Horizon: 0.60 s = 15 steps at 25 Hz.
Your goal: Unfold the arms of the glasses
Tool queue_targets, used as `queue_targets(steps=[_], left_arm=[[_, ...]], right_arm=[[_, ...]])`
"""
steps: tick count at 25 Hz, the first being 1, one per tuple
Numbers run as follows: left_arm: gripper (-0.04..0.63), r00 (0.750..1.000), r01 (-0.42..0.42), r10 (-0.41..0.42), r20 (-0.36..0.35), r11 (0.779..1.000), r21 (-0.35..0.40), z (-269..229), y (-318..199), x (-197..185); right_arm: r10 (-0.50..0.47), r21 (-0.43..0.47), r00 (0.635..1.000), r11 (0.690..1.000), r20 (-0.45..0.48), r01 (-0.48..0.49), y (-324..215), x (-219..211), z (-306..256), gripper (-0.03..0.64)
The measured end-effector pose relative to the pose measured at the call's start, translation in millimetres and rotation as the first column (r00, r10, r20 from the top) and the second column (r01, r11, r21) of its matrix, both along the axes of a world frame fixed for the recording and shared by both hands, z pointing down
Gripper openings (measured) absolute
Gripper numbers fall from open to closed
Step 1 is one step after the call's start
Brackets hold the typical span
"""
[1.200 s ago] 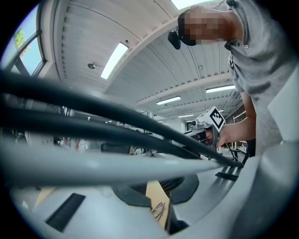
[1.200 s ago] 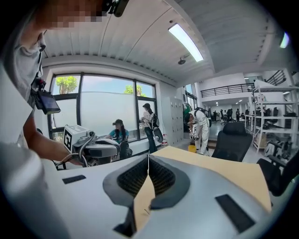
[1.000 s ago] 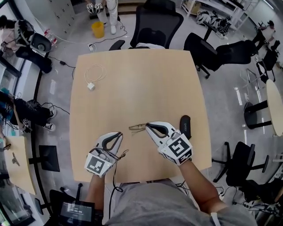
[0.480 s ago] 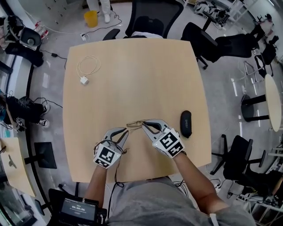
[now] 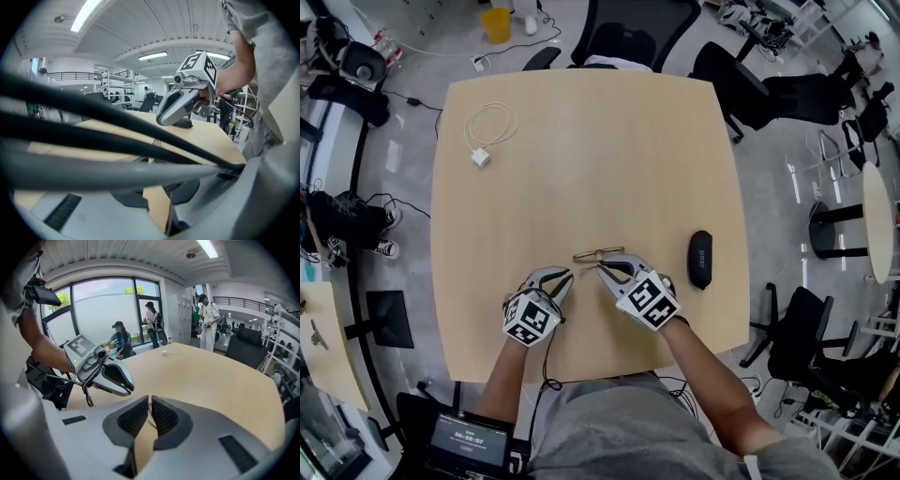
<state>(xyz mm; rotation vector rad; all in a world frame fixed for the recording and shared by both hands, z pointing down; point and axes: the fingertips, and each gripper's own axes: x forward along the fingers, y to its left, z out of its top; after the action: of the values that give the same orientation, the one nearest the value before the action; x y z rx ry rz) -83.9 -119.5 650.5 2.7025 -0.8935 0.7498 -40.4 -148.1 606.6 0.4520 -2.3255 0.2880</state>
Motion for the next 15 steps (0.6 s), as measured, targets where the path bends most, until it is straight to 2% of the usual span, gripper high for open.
queue_targets(steps=[6, 15], left_arm=[[0.018, 0.999, -0.034, 0.034, 0.015, 0.999, -0.001, 11.1, 0.2, 2.7], [0.018, 0.994, -0.103, 0.103, 0.021, 0.995, 0.004, 17.8, 6.1, 10.8]], right_arm=[[-0.013, -0.02, 0.999, 1.0, -0.038, 0.012, 8.4, -6.3, 16.7, 0.009], [-0.035, -0.011, 0.998, 0.999, -0.042, 0.035, 5.8, -20.7, 28.2, 0.009]])
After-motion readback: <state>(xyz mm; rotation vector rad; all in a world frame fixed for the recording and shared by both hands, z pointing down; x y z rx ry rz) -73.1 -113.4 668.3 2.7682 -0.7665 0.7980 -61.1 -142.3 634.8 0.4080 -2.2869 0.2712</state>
